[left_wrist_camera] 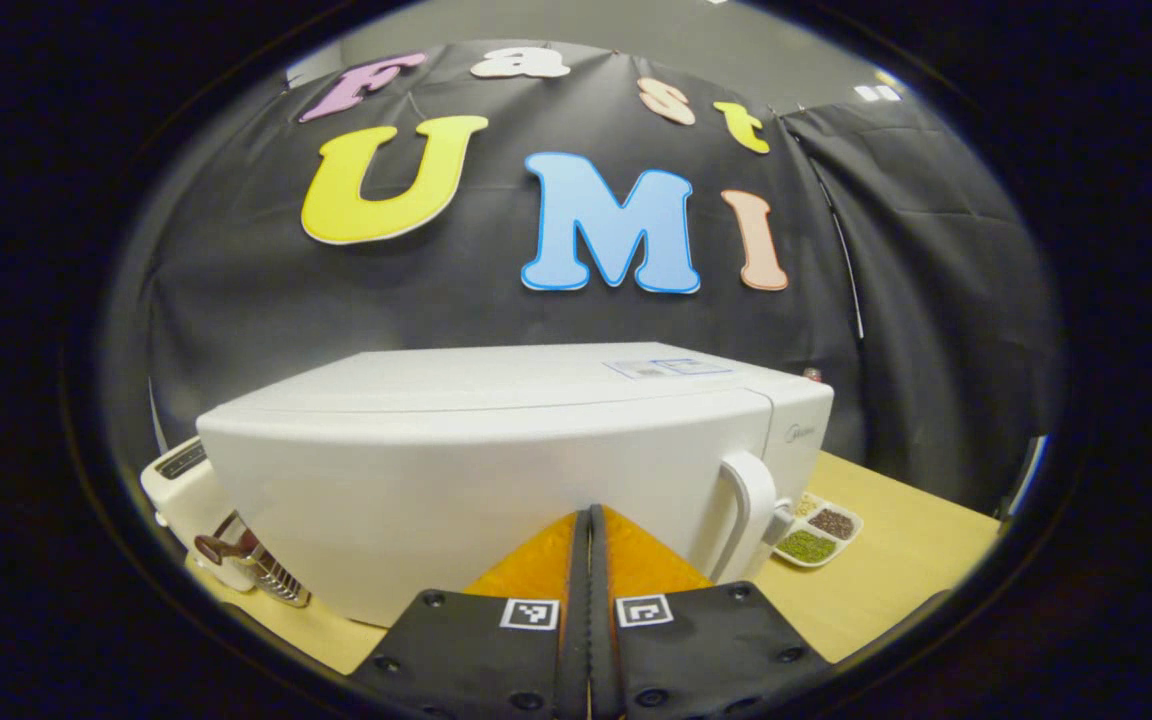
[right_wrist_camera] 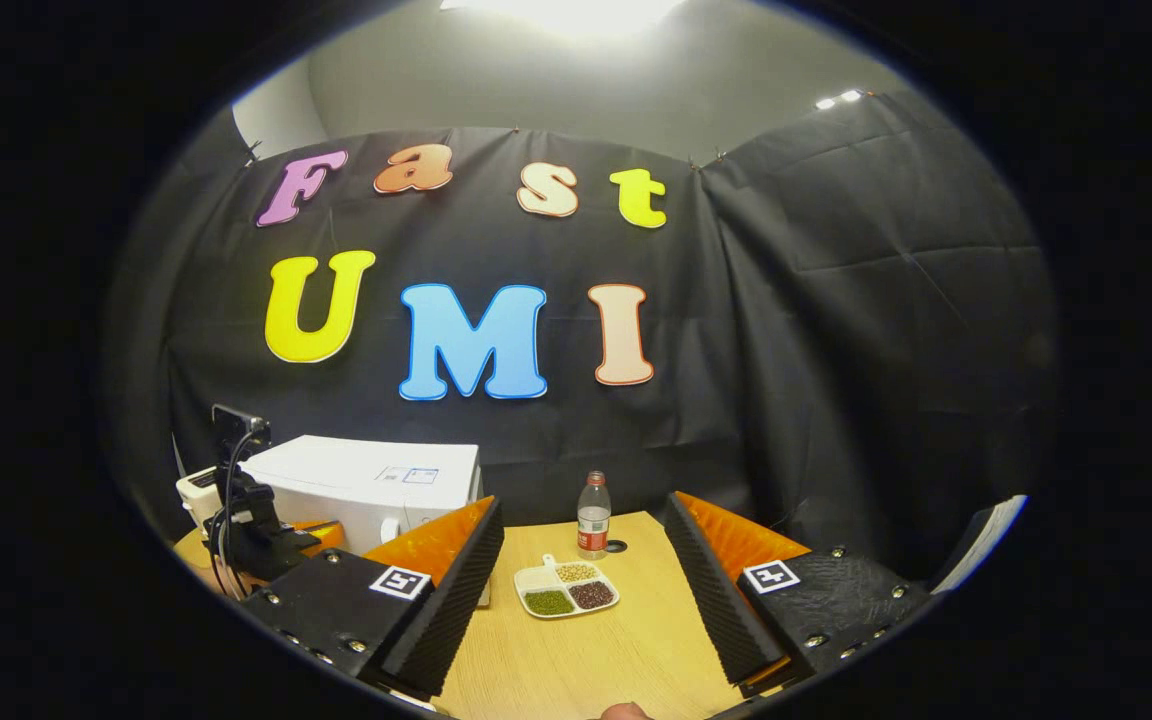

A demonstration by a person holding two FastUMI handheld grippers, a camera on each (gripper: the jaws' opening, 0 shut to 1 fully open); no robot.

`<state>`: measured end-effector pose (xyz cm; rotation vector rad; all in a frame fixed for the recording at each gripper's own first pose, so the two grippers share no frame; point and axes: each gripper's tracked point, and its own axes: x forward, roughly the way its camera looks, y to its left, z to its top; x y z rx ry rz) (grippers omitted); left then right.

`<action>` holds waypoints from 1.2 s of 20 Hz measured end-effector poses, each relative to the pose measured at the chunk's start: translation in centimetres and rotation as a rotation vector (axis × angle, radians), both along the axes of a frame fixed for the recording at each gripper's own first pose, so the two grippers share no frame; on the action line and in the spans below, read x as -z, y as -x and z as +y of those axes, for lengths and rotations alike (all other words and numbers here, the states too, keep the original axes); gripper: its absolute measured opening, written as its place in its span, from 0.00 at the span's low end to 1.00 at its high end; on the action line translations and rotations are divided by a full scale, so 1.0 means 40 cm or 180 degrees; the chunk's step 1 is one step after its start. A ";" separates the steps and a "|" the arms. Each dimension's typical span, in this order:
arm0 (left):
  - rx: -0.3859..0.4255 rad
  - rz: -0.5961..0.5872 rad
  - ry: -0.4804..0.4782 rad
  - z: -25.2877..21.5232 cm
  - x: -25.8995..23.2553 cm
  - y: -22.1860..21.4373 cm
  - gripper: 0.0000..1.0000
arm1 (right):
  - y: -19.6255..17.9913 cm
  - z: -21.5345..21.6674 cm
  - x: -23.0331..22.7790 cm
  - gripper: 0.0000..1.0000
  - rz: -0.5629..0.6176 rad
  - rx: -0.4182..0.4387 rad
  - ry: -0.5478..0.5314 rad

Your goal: Open the microwave oven with the left hand, put the food in, and close the microwave oven.

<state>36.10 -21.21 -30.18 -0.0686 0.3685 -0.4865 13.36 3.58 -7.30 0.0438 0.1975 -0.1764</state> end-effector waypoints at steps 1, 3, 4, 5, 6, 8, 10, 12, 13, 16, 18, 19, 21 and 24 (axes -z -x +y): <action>-0.0028 -0.0020 -0.0067 0.007 -0.006 0.010 0.07 | -0.001 0.011 -0.001 0.98 0.0003 -0.0040 -0.0008; -0.0045 -0.0126 0.0006 0.012 -0.060 0.020 0.07 | 0.001 0.030 -0.002 0.98 0.0000 -0.0128 -0.0021; -0.0047 -0.0183 0.0042 0.020 -0.095 0.032 0.08 | 0.001 0.041 -0.008 0.98 -0.0023 -0.0179 -0.0031; -0.0067 -0.0234 0.0047 0.033 -0.124 0.049 0.08 | 0.001 0.050 -0.015 0.98 -0.0048 -0.0235 -0.0048; -0.0092 -0.0288 0.0066 0.047 -0.155 0.065 0.08 | 0.004 0.060 -0.019 0.98 -0.0070 -0.0299 -0.0071; -0.0164 -0.0390 0.0094 0.080 -0.220 0.108 0.10 | 0.010 0.079 -0.032 0.98 -0.0115 -0.0444 -0.0114; -0.0255 -0.0493 0.0095 0.116 -0.279 0.153 0.10 | 0.021 0.090 -0.049 0.98 -0.0180 -0.0600 -0.0132; -0.0383 -0.0532 0.0102 0.156 -0.328 0.202 0.08 | 0.035 0.092 -0.060 0.98 -0.0219 -0.0726 -0.0141; -0.0438 -0.0535 0.0124 0.170 -0.344 0.228 0.08 | 0.046 0.091 -0.067 0.98 -0.0245 -0.0774 -0.0162; -0.0598 -0.0570 0.0125 0.219 -0.397 0.298 0.08 | 0.084 0.088 -0.073 0.98 -0.0290 -0.0898 -0.0253; -0.0694 -0.0593 0.0118 0.249 -0.432 0.355 0.10 | 0.115 0.084 -0.075 0.98 -0.0290 -0.0987 -0.0302; -0.0734 -0.0609 0.0111 0.261 -0.452 0.388 0.10 | 0.131 0.078 -0.081 0.98 -0.0310 -0.1014 -0.0310; -0.0800 -0.0641 0.0078 0.284 -0.482 0.447 0.08 | 0.163 0.069 -0.089 0.98 -0.0340 -0.1080 -0.0325; -0.0859 -0.0698 0.0032 0.311 -0.532 0.535 0.08 | 0.210 0.061 -0.095 0.98 -0.0373 -0.1165 -0.0377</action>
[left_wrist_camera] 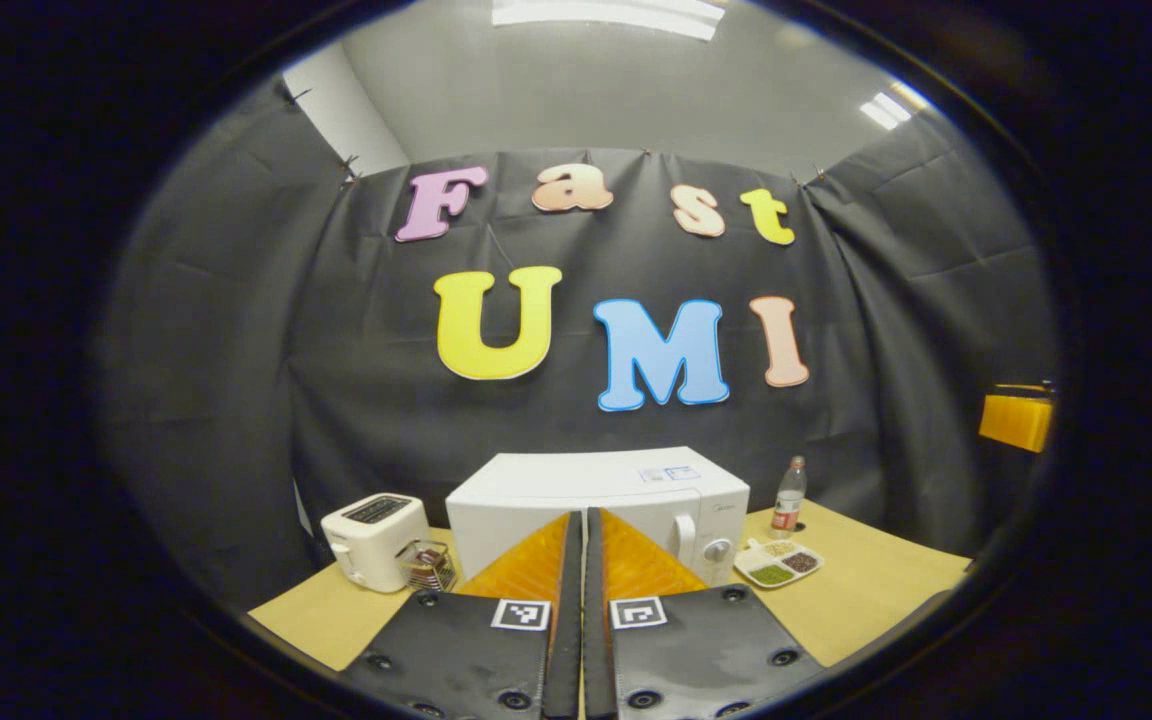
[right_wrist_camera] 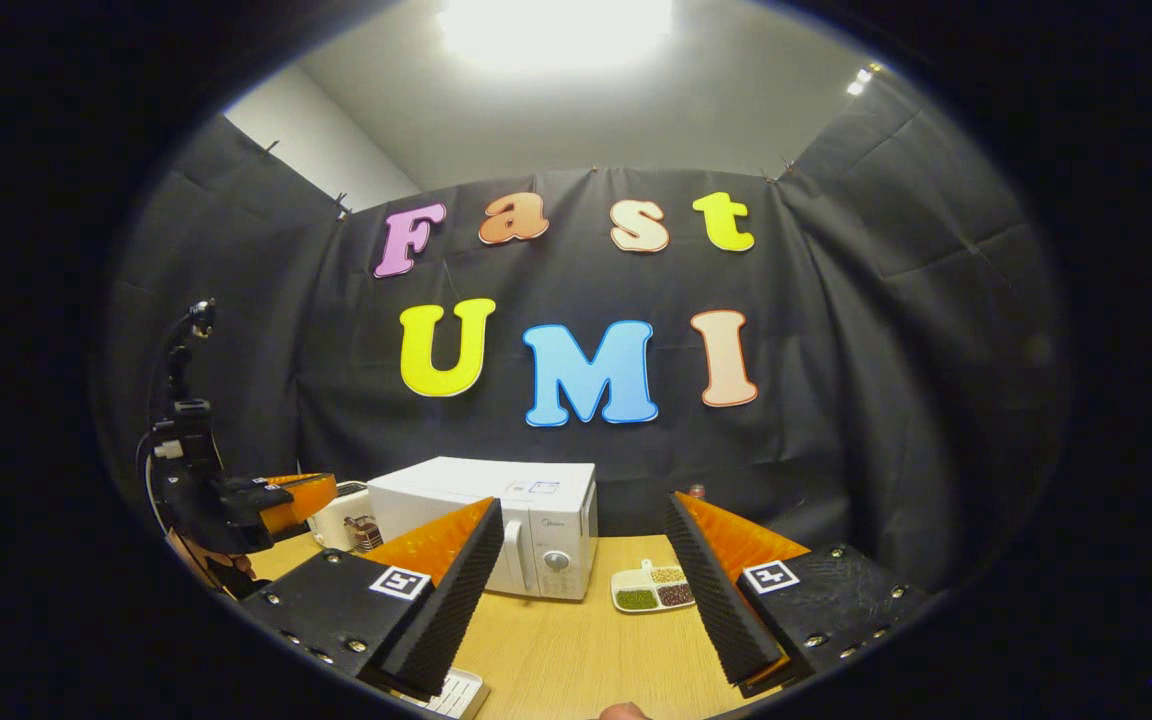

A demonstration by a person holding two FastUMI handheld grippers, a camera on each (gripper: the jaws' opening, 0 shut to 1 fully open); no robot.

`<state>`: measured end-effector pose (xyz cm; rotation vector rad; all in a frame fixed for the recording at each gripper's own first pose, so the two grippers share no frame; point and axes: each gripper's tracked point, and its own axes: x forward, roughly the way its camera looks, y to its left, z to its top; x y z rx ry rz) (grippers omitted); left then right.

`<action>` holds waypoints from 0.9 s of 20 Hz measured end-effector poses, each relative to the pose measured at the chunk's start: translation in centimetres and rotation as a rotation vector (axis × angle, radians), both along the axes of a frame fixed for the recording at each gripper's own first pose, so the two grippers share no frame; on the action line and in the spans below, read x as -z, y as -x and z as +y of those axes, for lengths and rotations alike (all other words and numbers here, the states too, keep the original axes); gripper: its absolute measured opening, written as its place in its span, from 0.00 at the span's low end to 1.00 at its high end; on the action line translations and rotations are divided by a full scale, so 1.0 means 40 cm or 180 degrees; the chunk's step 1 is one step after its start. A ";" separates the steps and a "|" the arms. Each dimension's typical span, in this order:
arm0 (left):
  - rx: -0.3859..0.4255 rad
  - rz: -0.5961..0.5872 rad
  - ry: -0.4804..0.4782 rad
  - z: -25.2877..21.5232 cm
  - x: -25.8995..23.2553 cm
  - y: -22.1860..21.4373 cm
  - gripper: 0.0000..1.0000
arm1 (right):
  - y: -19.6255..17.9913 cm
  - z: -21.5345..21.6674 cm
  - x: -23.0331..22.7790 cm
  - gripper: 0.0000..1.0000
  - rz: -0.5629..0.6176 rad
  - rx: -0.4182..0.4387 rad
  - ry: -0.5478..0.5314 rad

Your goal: Open the microwave oven with the left hand, put the food in, and close the microwave oven.

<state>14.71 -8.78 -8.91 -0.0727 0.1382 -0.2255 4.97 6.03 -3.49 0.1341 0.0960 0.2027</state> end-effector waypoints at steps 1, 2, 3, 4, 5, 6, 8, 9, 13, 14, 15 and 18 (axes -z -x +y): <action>-0.0024 -0.0019 -0.0013 0.010 -0.015 0.030 0.08 | 0.014 -0.002 -0.001 0.98 -0.0001 -0.0028 -0.0024; -0.0049 -0.0032 -0.0026 0.021 -0.030 0.057 0.08 | 0.030 -0.001 -0.001 0.98 0.0004 -0.0053 -0.0041; -0.0073 -0.0057 -0.0029 0.036 -0.044 0.084 0.08 | 0.040 -0.002 -0.001 0.98 0.0008 -0.0072 -0.0045; -0.0089 -0.0088 -0.0029 0.047 -0.062 0.109 0.08 | 0.053 0.000 -0.006 0.98 -0.0003 -0.0093 -0.0049; -0.0114 -0.0102 -0.0038 0.063 -0.075 0.134 0.08 | 0.064 0.002 -0.013 0.98 -0.0023 -0.0106 -0.0051; -0.0119 -0.0112 -0.0056 0.075 -0.085 0.160 0.10 | 0.076 0.006 -0.022 0.98 -0.0055 -0.0116 -0.0052; -0.0155 -0.0128 -0.0107 0.111 -0.096 0.200 0.10 | 0.095 0.009 -0.036 0.98 -0.0115 -0.0107 -0.0035; -0.0169 -0.0127 -0.0117 0.126 -0.100 0.219 0.08 | 0.101 0.014 -0.042 0.98 -0.0141 -0.0099 -0.0029; -0.0217 -0.0077 -0.0076 0.191 -0.103 0.277 0.10 | 0.130 0.041 -0.056 0.98 -0.0183 -0.0058 0.0013; -0.0229 -0.0074 -0.0059 0.206 -0.106 0.289 0.10 | 0.137 0.048 -0.060 0.98 -0.0190 -0.0043 0.0012; -0.0224 -0.0085 -0.0053 0.217 -0.108 0.296 0.08 | 0.144 0.056 -0.063 0.98 -0.0194 -0.0030 0.0010; -0.0205 -0.0082 -0.0075 0.256 -0.107 0.315 0.09 | 0.163 0.083 -0.065 0.98 -0.0195 0.0004 0.0011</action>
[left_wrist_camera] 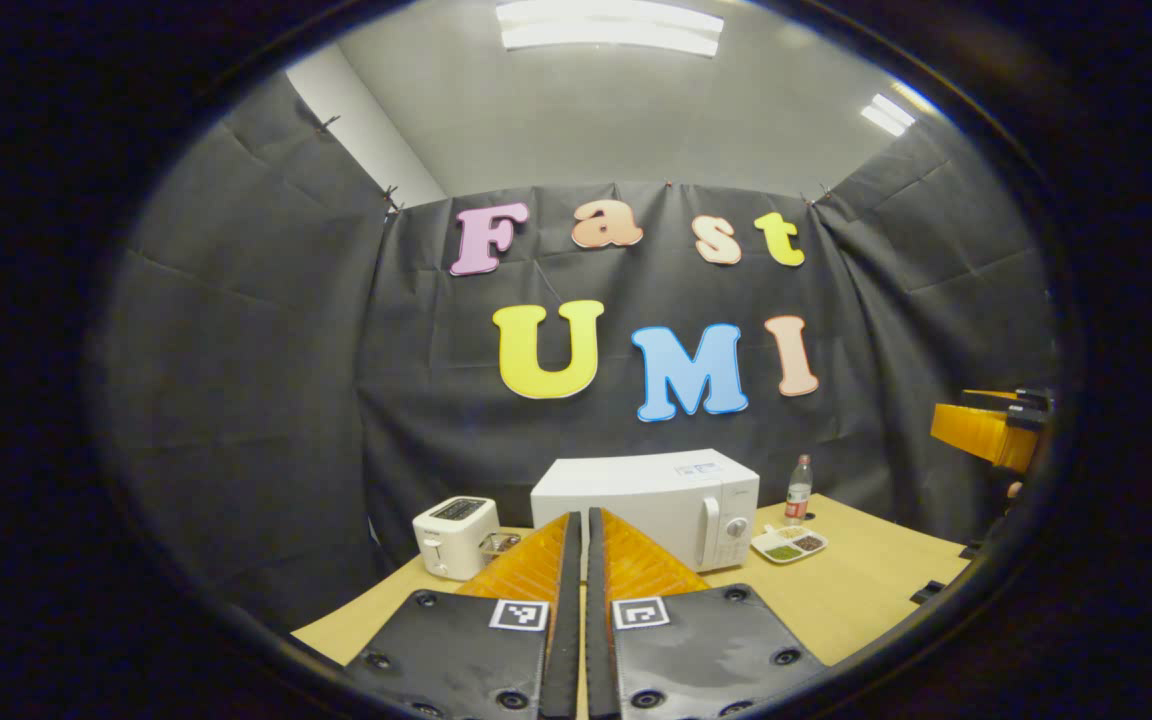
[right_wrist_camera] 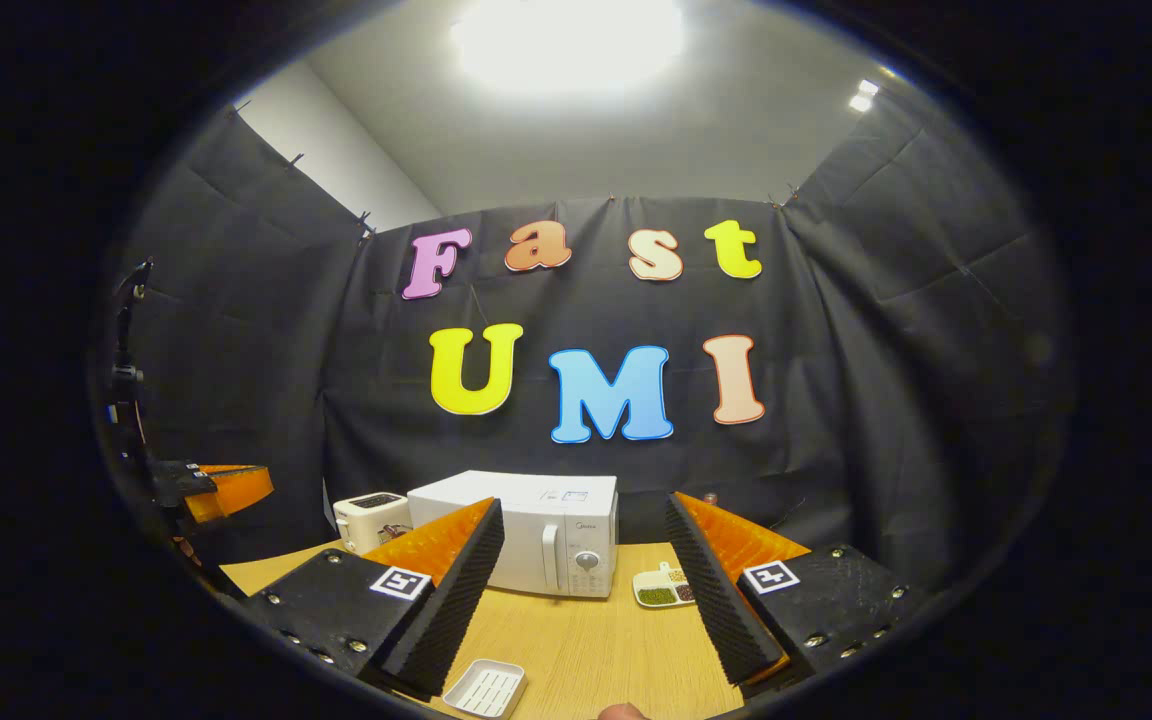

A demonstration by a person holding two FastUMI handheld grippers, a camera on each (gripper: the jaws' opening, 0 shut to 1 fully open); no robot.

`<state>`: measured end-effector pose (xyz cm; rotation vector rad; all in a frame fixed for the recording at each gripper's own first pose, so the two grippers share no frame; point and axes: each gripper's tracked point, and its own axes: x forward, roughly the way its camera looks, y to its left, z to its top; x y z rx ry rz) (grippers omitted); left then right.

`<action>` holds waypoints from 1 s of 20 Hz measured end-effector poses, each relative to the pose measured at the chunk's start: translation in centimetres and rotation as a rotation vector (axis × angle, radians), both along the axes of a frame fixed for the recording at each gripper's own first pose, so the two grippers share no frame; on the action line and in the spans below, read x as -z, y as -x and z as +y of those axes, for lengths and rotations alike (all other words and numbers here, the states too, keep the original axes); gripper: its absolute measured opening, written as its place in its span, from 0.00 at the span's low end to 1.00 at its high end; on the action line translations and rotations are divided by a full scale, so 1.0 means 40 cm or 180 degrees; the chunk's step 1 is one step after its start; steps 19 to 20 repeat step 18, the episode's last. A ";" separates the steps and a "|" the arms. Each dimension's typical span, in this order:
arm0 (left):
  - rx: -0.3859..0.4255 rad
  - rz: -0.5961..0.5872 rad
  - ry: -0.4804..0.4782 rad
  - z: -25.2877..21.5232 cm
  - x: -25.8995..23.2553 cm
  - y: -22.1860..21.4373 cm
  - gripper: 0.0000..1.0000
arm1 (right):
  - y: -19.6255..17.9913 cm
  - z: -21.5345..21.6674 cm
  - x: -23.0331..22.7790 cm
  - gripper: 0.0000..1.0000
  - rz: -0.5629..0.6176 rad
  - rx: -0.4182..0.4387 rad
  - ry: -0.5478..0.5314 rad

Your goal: Open the microwave oven with the left hand, put the food in, and close the microwave oven.

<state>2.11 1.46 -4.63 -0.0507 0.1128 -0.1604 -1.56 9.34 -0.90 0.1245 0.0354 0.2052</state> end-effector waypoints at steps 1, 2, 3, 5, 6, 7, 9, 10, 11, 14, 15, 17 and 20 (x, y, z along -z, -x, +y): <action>0.0007 -0.0005 0.0006 0.007 -0.004 0.002 0.14 | 0.006 0.007 -0.001 0.98 0.0003 0.0009 0.0007; -0.0006 -0.0016 0.0019 0.020 -0.009 0.009 0.34 | 0.011 0.014 -0.001 0.98 0.0008 0.0018 0.0015; -0.0017 -0.0034 0.0043 0.031 -0.014 0.012 0.40 | 0.016 0.021 -0.003 0.98 0.0013 0.0022 0.0024; -0.0046 -0.0075 0.0066 0.053 -0.019 0.019 0.52 | 0.025 0.039 -0.001 0.98 0.0026 0.0021 0.0030; -0.0060 -0.0080 0.0069 0.058 -0.019 0.020 0.58 | 0.029 0.045 -0.003 0.98 0.0028 0.0017 0.0032; -0.0064 -0.0083 0.0082 0.065 -0.019 0.020 0.64 | 0.030 0.051 -0.003 0.98 0.0037 0.0012 0.0037; -0.0082 -0.0086 0.0113 0.075 -0.019 0.022 0.70 | 0.035 0.060 -0.002 0.98 0.0044 0.0005 0.0048; -0.0077 -0.0094 0.0127 0.077 -0.020 0.028 0.70 | 0.035 0.061 -0.005 0.98 0.0040 0.0009 0.0052; -0.0078 -0.0100 0.0128 0.081 -0.021 0.029 0.76 | 0.034 0.063 -0.007 0.98 0.0040 0.0015 0.0051; -0.0077 -0.0121 0.0094 0.089 -0.020 0.028 0.90 | 0.034 0.067 -0.001 0.98 0.0056 0.0033 0.0053; -0.0069 -0.0124 0.0089 0.088 -0.019 0.028 0.92 | 0.033 0.068 0.001 0.98 0.0069 0.0038 0.0050; -0.0074 -0.0134 0.0072 0.091 -0.019 0.023 1.00 | 0.030 0.071 0.004 0.98 0.0088 0.0044 0.0041; -0.0076 -0.0144 0.0067 0.094 -0.021 0.025 0.94 | 0.030 0.072 0.005 0.98 0.0094 0.0047 0.0047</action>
